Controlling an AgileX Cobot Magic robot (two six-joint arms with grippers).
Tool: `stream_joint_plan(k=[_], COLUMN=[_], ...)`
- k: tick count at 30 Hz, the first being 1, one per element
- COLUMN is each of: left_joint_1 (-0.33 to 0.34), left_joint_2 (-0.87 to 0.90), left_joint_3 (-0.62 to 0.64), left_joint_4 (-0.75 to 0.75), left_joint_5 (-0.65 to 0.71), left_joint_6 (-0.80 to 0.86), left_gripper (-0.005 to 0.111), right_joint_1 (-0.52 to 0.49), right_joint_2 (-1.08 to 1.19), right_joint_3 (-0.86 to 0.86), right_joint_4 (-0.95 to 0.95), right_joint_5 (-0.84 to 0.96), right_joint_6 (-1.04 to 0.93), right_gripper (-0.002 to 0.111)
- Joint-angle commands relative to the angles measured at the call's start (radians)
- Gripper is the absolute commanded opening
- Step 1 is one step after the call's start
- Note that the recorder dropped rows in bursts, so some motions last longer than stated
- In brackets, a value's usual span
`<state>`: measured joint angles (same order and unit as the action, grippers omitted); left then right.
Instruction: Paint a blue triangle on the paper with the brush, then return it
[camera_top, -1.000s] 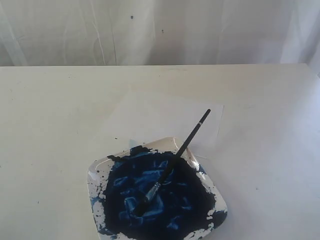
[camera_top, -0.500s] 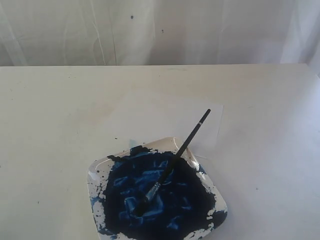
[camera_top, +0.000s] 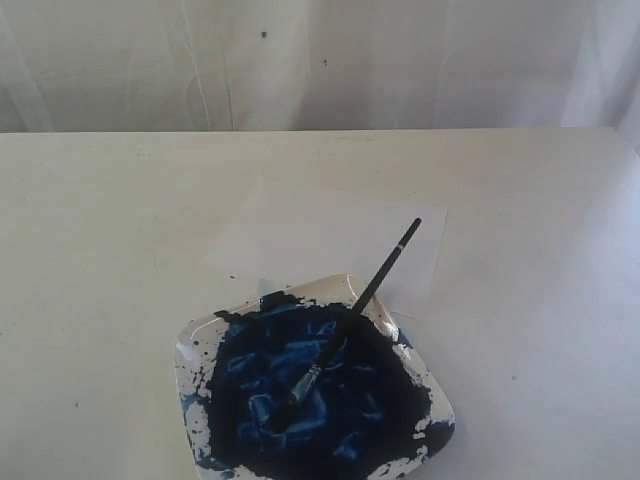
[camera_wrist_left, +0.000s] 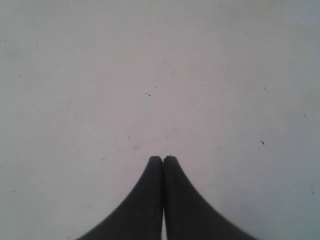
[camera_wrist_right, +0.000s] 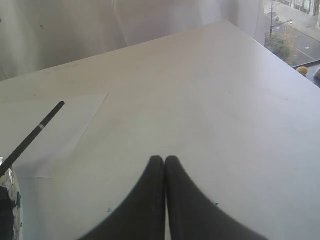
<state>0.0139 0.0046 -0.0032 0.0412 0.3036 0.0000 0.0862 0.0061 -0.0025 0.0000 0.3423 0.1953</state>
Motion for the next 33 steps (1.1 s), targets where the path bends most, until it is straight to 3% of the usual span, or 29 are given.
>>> stream_joint_plan(k=[1,10,19,26,33], left_joint_1=[-0.004,-0.004,-0.004,-0.004,-0.004], left_joint_2=[-0.005,-0.005,-0.005,-0.005,-0.005], left_joint_3=[0.003,0.003,0.003,0.003,0.003], left_joint_4=[-0.006,-0.024,-0.241,-0.364,-0.374], left_joint_5=[0.003,-0.004,-0.076,-0.268,-0.389], left_joint_6=[0.000,0.000,0.000,0.000,0.000], left_gripper=[0.000,0.000,0.000,0.000,0.000], right_joint_1=[-0.005,-0.005,-0.005,-0.005,-0.005], right_joint_2=[-0.006,-0.006,-0.006,-0.006,-0.006], right_joint_3=[0.003,0.003,0.003,0.003,0.003], right_joint_4=[0.000,0.000,-0.017,0.007,0.007], right_joint_5=[-0.007,-0.007,-0.048,-0.144,-0.188], right_joint_6=[0.000,-0.011,-0.018,-0.016,-0.016], right_gripper=[0.000,0.000,0.000,0.000,0.000])
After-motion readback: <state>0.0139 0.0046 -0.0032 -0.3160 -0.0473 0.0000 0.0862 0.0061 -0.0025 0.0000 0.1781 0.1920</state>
